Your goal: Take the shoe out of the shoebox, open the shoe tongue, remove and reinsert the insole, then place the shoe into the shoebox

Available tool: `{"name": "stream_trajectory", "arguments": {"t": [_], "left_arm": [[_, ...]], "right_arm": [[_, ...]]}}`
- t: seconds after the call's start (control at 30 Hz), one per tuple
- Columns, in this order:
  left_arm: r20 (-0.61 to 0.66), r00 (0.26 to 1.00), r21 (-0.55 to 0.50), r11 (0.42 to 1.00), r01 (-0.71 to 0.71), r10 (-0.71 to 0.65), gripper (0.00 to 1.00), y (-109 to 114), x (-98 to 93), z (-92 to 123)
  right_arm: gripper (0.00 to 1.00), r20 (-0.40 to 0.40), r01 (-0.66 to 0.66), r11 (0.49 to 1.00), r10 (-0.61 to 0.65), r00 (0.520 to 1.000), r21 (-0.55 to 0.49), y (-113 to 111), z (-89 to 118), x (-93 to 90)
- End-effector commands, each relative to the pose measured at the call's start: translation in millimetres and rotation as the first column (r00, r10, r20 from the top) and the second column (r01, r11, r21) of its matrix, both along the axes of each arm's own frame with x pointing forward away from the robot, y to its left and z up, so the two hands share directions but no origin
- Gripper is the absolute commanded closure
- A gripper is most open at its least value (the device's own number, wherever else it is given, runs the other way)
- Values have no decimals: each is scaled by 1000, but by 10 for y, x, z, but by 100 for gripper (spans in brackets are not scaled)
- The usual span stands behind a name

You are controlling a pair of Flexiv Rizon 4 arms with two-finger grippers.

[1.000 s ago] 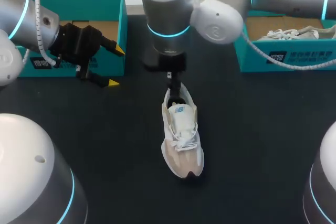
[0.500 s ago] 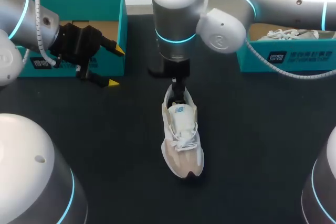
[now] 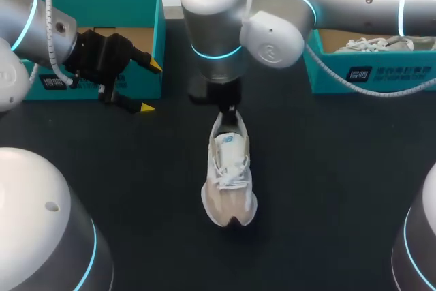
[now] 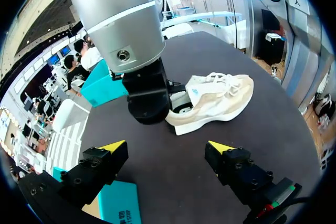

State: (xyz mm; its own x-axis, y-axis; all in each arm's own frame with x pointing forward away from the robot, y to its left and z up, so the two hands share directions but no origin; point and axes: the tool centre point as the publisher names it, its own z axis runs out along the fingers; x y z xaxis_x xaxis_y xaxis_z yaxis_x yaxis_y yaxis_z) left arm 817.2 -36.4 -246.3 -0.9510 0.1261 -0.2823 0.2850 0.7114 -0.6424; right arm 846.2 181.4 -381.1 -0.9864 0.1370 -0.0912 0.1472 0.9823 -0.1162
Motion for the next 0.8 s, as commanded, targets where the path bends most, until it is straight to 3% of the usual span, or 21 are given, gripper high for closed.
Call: {"name": "stream_trajectory", "arguments": {"t": [0.03, 0.07, 0.33, 0.47, 0.73, 0.8], "left_arm": [[0, 1000, 4, 1000, 0, 0, 0, 1, -4, 3], [0, 1000, 4, 1000, 0, 0, 0, 1, -4, 3], [0, 1000, 4, 1000, 0, 0, 0, 1, -4, 3], [0, 1000, 4, 1000, 0, 0, 0, 1, -4, 3], [0, 1000, 4, 1000, 0, 0, 0, 1, -4, 3], [0, 1000, 4, 1000, 0, 0, 0, 1, -4, 3]], "right_arm": [[100, 19, 25, 999, -24, 1000, -35, -22, 294, -56], [100, 44, 21, 999, -20, 999, -37, -49, 419, -63], [100, 13, 30, 997, -29, 999, -66, -352, 1533, -16], [100, 52, -4, 999, 7, 999, -47, -372, 2023, 77], [100, 108, -48, 997, 55, 993, -68, -523, 2630, 246], [100, 94, 34, 993, -23, 995, -112, -625, 2672, 273]]}}
